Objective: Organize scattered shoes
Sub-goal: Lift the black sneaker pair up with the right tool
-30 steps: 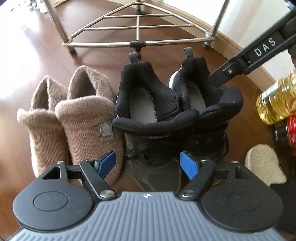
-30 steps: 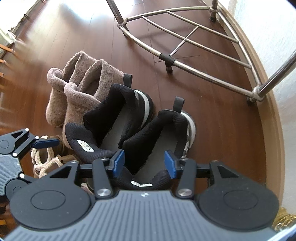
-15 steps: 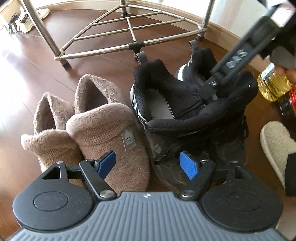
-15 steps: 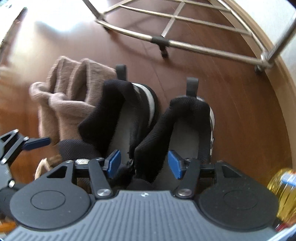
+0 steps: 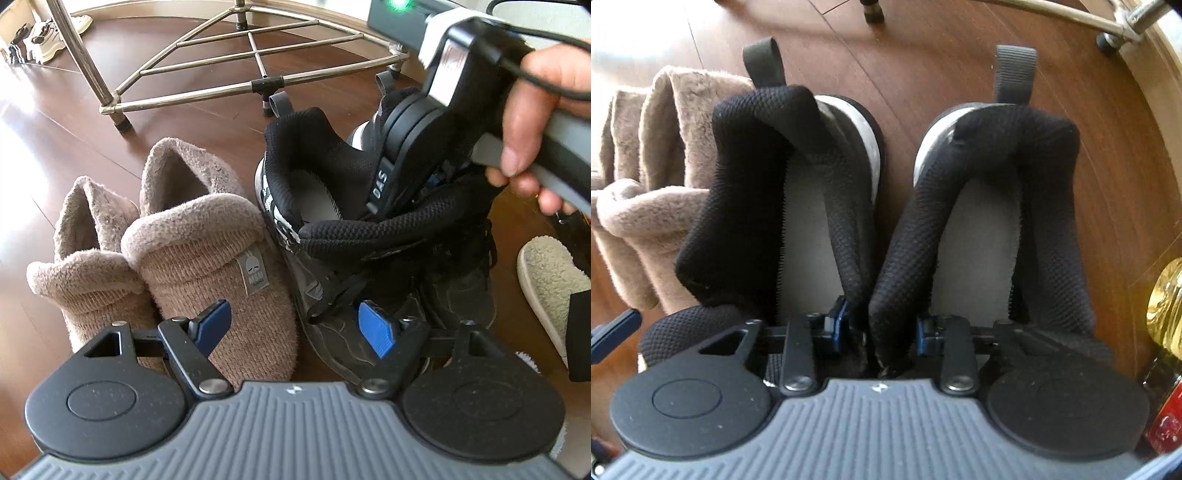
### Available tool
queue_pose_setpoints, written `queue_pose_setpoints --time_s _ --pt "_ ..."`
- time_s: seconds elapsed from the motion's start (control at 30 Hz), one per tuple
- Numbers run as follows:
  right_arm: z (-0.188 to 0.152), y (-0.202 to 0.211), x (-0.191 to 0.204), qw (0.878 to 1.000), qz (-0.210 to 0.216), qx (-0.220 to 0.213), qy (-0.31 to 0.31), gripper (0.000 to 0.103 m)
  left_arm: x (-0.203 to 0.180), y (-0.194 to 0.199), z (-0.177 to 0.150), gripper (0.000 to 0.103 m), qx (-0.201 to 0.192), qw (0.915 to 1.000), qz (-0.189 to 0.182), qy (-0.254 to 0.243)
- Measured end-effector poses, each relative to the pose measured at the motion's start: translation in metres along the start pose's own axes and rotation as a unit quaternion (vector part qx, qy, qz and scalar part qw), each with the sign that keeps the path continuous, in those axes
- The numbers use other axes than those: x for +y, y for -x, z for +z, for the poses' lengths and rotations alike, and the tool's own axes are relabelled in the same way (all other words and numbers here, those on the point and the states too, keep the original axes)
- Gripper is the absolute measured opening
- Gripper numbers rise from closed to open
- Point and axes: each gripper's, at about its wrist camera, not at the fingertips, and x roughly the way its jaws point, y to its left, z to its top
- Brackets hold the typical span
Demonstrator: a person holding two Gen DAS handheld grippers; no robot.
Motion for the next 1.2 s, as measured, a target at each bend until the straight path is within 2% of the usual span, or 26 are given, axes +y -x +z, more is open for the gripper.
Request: queue_pose_setpoints --time_s 0.07,0.13,0.37,0.6,0.77,0.93,1.13,1.2 --pt "-0.003 -0.001 0.007 1.000 -0.015 -0.007 0.011 0.023 0.001 -0.001 -0.001 0.078 0.000 1.0000 -0.002 0.001" --pt "-0.008 0.000 0.005 1.000 -0.009 -0.018 0.009 0.020 -0.001 -0.001 -0.002 0.078 0.000 1.0000 -0.002 -0.002" --pt "-0.034 0.014 -0.030 0.996 0.067 -0.057 -0.028 0.018 -0.009 0.011 -0.007 0.078 -0.011 0.9998 -0.018 0.001" --pt "-0.044 0.039 -0.055 0.990 0.094 -0.081 -0.071 0.017 -0.023 0.017 -0.007 0.078 -0.016 0.9993 -0.032 -0.009" --pt "-0.053 0.072 -0.061 0.985 0.108 -0.102 -0.084 0.017 -0.027 0.035 0.003 0.078 -0.028 0.9990 -0.032 -0.016" --pt "-0.061 0.118 -0.062 0.983 0.121 -0.111 -0.084 0.017 -0.027 0.067 0.016 0.078 -0.044 0.9982 -0.033 -0.024" --pt "-0.075 0.201 -0.050 0.978 0.146 -0.124 -0.083 0.017 -0.028 0.140 0.041 0.078 -0.077 0.9952 -0.039 -0.046" --pt "-0.084 0.225 -0.043 0.976 0.154 -0.129 -0.083 0.017 -0.025 0.178 0.051 0.078 -0.090 0.9936 -0.040 -0.057"
